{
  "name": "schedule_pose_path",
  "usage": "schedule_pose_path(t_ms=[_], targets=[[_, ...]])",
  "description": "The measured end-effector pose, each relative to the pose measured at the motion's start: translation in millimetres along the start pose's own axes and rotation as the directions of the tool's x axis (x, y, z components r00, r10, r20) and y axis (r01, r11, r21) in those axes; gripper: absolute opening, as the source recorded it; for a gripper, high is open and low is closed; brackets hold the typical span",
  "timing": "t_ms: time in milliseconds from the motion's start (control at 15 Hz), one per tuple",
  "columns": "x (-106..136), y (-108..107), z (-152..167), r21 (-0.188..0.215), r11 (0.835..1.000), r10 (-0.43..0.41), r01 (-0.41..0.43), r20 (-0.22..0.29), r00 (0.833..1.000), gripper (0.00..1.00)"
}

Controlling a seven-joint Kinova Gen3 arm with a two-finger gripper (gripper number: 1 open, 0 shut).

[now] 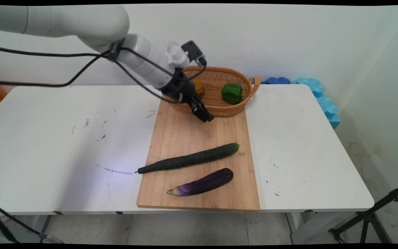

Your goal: Pick up the cucumber from the cutting board

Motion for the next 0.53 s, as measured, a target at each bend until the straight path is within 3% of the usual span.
schedule_pose_path(t_ms=[533], targets=[[-42, 28, 10, -0.081, 0.996, 0.048, -0.044, 0.057, 0.997, 1.00]])
